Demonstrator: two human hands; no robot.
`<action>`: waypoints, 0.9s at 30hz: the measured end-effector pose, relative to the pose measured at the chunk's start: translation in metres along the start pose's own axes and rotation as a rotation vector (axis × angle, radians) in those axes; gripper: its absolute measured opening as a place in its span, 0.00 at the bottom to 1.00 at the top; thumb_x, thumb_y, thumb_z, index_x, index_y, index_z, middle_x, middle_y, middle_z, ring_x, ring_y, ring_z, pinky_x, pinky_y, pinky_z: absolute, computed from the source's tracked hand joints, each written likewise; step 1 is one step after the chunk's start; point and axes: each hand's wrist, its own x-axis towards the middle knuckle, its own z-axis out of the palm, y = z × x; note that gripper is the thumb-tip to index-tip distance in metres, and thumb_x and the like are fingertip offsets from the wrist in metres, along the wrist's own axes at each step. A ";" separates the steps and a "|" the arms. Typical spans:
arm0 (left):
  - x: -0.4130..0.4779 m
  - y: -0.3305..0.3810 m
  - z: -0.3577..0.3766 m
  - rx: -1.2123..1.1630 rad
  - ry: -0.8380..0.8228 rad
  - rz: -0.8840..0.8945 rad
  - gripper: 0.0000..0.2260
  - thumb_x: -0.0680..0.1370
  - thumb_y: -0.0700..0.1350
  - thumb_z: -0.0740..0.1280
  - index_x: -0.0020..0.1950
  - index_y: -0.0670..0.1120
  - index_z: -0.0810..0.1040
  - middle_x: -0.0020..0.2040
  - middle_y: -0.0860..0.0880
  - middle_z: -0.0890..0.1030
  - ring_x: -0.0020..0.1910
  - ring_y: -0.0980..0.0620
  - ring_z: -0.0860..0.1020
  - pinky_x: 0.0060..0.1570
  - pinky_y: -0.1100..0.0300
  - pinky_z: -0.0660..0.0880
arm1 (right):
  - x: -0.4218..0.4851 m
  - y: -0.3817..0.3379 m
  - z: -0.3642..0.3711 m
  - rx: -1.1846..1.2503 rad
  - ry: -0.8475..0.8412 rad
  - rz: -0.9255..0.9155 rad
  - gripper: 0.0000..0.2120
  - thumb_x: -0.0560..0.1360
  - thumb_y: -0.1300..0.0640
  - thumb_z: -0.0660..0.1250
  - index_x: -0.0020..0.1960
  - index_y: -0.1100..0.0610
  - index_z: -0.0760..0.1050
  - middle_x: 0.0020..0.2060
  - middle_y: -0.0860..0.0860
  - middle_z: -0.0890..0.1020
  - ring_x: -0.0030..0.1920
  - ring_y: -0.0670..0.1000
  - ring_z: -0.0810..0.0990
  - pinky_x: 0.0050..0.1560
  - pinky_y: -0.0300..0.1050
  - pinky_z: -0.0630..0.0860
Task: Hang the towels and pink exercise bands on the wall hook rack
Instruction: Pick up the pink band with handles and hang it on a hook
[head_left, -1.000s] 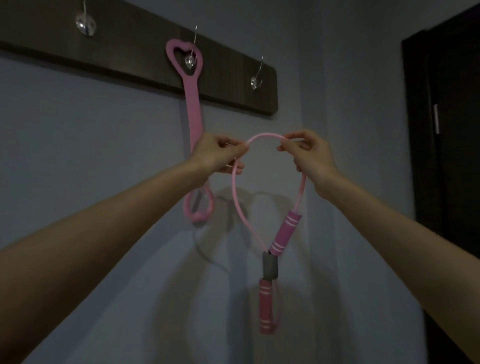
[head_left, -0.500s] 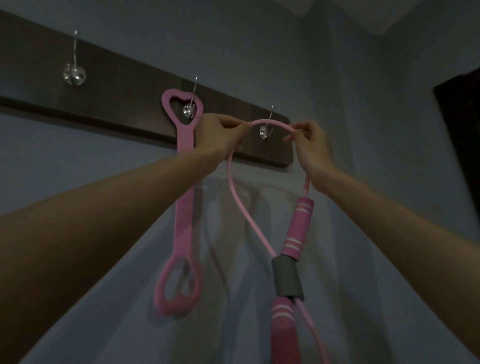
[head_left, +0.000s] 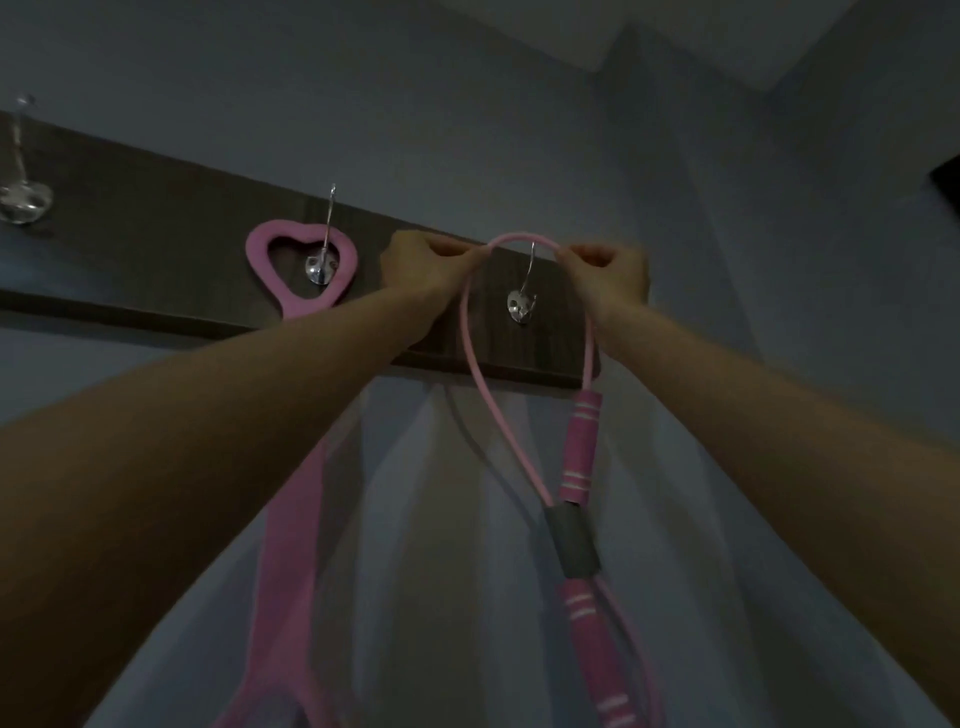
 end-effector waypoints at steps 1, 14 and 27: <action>0.005 -0.003 0.005 -0.002 0.018 0.009 0.13 0.72 0.47 0.73 0.53 0.43 0.82 0.46 0.45 0.83 0.38 0.54 0.80 0.44 0.58 0.80 | 0.004 0.003 0.003 0.025 0.006 0.019 0.09 0.71 0.56 0.71 0.51 0.56 0.81 0.45 0.50 0.82 0.47 0.47 0.80 0.53 0.40 0.76; 0.025 -0.032 0.029 0.362 0.208 0.355 0.13 0.72 0.57 0.70 0.50 0.51 0.84 0.47 0.51 0.85 0.46 0.55 0.82 0.51 0.59 0.77 | 0.022 0.045 0.023 0.014 0.111 0.006 0.09 0.67 0.53 0.75 0.45 0.55 0.82 0.42 0.50 0.83 0.43 0.46 0.81 0.48 0.39 0.78; -0.017 -0.052 0.022 0.634 0.105 0.476 0.13 0.76 0.55 0.65 0.57 0.53 0.81 0.51 0.49 0.83 0.55 0.45 0.72 0.52 0.54 0.67 | -0.025 0.070 -0.014 -0.152 -0.048 -0.032 0.08 0.71 0.57 0.71 0.50 0.55 0.83 0.45 0.50 0.84 0.46 0.45 0.80 0.55 0.41 0.77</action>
